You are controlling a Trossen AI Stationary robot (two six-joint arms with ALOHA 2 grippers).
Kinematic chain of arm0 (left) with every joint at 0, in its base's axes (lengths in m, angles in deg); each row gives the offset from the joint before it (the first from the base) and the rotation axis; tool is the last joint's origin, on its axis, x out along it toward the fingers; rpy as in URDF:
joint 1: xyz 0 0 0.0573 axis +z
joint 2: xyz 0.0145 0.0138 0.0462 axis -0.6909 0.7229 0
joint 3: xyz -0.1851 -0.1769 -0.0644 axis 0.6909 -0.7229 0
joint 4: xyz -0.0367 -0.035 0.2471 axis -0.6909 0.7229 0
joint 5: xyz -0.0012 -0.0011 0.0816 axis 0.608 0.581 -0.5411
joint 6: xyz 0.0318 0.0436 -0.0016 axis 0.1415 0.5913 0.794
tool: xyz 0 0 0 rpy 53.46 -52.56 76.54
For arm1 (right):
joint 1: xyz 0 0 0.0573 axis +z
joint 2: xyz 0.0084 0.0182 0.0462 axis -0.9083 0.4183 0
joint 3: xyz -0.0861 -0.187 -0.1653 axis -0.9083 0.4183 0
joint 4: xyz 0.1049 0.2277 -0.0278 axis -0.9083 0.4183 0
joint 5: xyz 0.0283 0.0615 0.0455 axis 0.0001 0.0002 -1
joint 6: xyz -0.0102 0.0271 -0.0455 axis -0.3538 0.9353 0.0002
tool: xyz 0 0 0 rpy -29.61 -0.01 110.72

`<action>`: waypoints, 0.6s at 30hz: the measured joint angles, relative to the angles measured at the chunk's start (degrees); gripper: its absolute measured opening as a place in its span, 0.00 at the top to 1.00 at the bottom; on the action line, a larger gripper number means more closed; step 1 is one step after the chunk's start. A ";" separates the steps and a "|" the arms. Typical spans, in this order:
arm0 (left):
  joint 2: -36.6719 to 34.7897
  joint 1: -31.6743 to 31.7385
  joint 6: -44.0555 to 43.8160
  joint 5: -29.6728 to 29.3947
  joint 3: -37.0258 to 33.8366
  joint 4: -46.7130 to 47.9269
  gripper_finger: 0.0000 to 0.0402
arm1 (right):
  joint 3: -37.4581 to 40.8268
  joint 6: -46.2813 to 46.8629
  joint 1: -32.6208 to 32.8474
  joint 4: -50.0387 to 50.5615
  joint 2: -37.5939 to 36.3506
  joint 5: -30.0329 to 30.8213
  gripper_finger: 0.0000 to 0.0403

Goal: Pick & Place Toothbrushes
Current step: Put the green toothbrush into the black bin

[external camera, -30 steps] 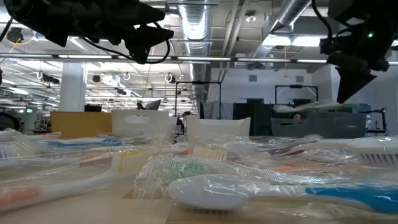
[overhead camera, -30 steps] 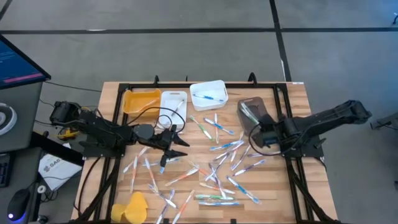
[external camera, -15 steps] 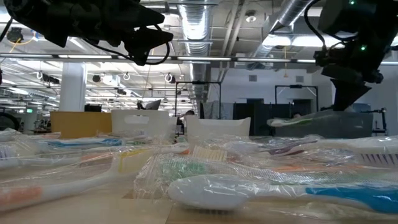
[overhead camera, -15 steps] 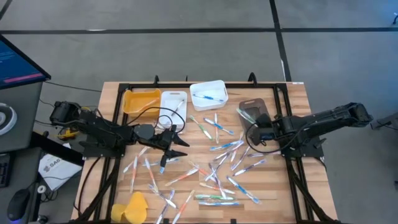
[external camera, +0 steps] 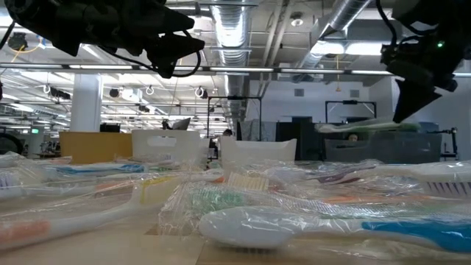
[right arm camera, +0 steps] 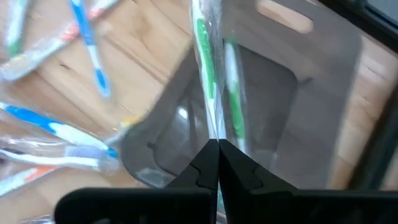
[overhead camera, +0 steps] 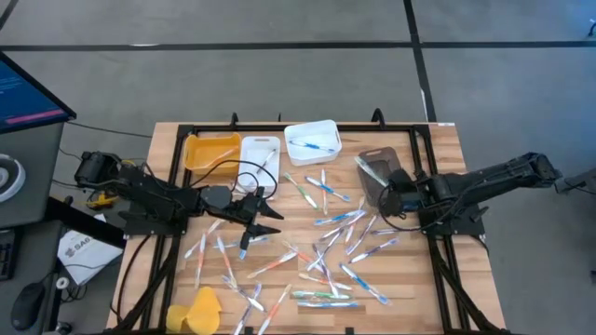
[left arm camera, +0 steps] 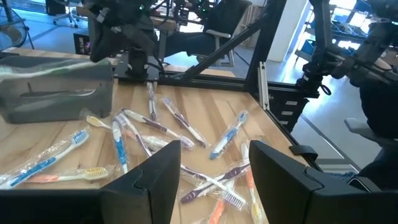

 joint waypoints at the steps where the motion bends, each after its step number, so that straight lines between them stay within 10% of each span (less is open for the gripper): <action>1: 0.00 0.00 0.00 0.00 0.00 0.00 0.54 | 0.00 1.92 -0.04 1.81 -0.22 0.00 1.00; 18: 0.00 0.00 -0.01 0.01 0.00 0.46 0.54 | 0.00 10.52 1.70 6.39 0.65 -4.27 1.00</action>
